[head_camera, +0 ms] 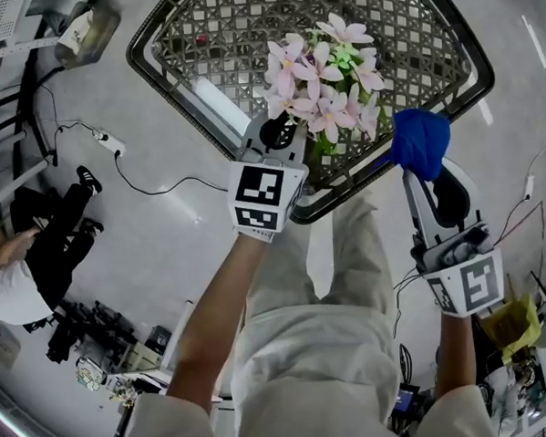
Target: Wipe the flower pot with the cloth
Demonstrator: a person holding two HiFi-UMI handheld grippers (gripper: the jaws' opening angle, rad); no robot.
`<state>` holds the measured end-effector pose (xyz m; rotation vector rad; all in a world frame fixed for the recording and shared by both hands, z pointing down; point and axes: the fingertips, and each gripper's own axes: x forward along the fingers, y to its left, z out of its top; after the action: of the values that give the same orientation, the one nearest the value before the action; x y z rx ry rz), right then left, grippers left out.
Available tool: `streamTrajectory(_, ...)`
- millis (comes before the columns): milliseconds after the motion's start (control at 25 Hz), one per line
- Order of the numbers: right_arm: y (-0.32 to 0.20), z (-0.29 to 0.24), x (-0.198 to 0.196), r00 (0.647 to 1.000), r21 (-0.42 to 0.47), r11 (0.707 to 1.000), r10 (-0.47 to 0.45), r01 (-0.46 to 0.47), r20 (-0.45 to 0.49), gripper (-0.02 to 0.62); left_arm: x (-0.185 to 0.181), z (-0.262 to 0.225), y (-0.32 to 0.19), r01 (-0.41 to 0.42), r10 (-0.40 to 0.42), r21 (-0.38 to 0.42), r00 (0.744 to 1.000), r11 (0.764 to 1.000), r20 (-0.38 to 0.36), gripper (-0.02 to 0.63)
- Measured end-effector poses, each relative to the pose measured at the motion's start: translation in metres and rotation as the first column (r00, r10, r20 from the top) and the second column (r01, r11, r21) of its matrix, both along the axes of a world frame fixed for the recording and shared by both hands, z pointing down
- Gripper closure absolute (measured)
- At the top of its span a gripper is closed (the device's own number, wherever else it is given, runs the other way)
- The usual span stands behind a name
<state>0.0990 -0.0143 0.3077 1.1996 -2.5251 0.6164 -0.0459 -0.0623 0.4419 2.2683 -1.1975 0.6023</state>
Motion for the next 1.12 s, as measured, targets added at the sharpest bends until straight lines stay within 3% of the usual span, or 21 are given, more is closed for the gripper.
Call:
streamTrajectory(240, -0.004, 0.004, 0.006, 0.999, 0.003, 0.999, 0.038, -0.038, 0.006, 0.477, 0.002, 0.009, -0.005, -0.028, 0.027, 0.017, 0.999, 0.999, 0.023, 0.578)
streamTrajectory(400, -0.008, 0.011, 0.009, 0.999, 0.008, 0.999, 0.044, -0.044, 0.009, 0.477, -0.001, 0.007, -0.008, -0.007, 0.007, 0.03, 1.0, 1.0, -0.004, 0.582)
streamTrajectory(1120, -0.065, 0.047, 0.029, 1.0, 0.077, 0.997, -0.002, 0.005, -0.029, 0.477, -0.001, 0.006, -0.008, 0.006, -0.006, 0.046, 1.0, 0.999, -0.001, 0.583)
